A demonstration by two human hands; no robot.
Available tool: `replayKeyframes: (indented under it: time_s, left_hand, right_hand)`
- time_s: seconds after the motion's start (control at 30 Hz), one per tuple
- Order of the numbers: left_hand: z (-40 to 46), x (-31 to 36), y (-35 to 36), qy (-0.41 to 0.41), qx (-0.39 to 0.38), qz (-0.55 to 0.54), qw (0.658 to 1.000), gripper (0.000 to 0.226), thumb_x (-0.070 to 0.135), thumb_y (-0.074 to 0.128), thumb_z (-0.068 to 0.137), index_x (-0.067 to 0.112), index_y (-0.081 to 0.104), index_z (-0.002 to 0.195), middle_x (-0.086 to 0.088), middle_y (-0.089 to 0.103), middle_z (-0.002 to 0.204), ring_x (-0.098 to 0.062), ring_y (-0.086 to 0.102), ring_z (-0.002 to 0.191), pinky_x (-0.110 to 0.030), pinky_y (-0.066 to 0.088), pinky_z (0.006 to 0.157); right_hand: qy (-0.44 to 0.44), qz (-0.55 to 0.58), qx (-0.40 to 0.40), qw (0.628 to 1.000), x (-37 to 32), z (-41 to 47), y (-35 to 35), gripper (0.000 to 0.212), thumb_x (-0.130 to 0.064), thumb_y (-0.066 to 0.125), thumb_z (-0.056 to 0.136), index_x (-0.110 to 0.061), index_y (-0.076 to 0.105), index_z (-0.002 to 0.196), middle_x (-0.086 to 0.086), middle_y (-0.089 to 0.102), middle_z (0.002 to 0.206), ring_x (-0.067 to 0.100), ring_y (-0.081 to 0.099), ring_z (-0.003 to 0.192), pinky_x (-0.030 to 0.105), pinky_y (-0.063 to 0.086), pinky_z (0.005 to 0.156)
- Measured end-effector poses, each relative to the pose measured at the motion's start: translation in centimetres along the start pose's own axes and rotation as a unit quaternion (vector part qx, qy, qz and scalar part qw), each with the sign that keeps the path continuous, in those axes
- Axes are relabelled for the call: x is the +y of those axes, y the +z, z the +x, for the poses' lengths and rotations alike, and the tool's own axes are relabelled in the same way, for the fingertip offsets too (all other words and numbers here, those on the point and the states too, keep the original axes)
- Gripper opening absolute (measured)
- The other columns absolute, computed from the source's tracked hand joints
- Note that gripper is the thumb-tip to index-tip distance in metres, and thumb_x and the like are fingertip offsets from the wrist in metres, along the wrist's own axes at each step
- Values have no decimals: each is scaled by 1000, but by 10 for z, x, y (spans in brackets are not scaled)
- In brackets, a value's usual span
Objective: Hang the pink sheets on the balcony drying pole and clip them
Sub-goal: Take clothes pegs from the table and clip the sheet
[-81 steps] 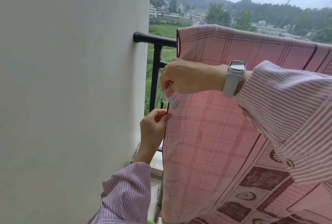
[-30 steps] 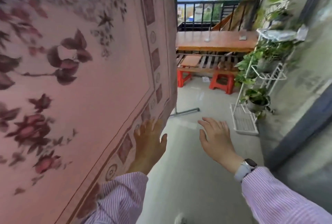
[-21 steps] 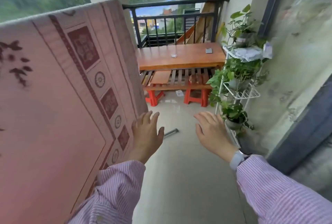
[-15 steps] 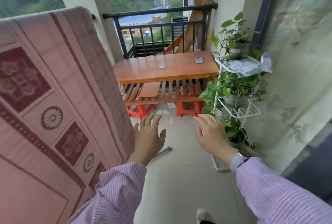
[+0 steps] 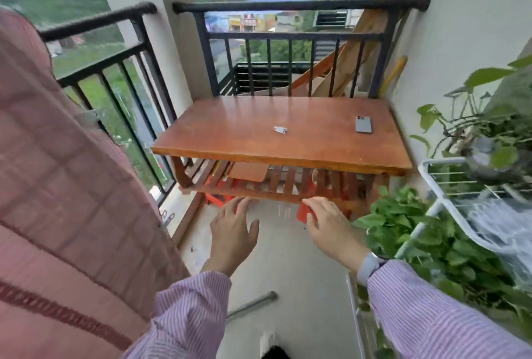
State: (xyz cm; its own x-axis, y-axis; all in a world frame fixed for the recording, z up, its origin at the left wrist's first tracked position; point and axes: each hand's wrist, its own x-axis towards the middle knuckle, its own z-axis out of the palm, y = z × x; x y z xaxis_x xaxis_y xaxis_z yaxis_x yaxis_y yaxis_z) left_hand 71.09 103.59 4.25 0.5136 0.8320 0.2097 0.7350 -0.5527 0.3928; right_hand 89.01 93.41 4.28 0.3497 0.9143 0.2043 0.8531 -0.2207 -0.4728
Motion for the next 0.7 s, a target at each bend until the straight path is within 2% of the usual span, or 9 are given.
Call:
replayKeyframes:
  time_s: [0.17, 0.33, 0.57, 0.7]
  left_hand:
    - [126, -31, 50, -19, -3, -37, 999, 52, 26, 57, 85, 11, 41, 132, -13, 44, 135, -30, 37, 126, -42, 31, 102]
    - [236, -64, 94, -61, -43, -51, 996, 51, 30, 51, 88, 17, 34, 135, -5, 37, 140, -23, 29, 130, -42, 28, 103]
    - [342, -90, 157, -89, -129, -53, 986, 53, 30, 48, 90, 15, 30, 137, -9, 34, 141, -26, 29, 130, -42, 28, 105]
    - [397, -106, 195, -120, -163, -28, 979, 53, 33, 43, 91, 16, 27, 138, -8, 31, 143, -25, 26, 132, -42, 26, 106]
  right_hand:
    - [20, -2, -41, 999, 34, 133, 42, 36, -14, 39, 91, -12, 46, 126, 7, 48, 130, 24, 41, 121, 32, 32, 100]
    - [62, 1, -77, 995, 68, 248, 74, 37, -14, 38, 92, -11, 45, 128, 7, 47, 131, 23, 41, 122, 31, 32, 101]
    - [110, 0, -170, 979, 122, 361, 115, 39, -16, 36, 94, -11, 40, 132, 7, 42, 137, 22, 37, 127, 29, 28, 103]
    - [123, -13, -193, 973, 156, 448, 147, 40, -17, 36, 94, -11, 38, 134, 8, 39, 138, 24, 36, 126, 31, 28, 103]
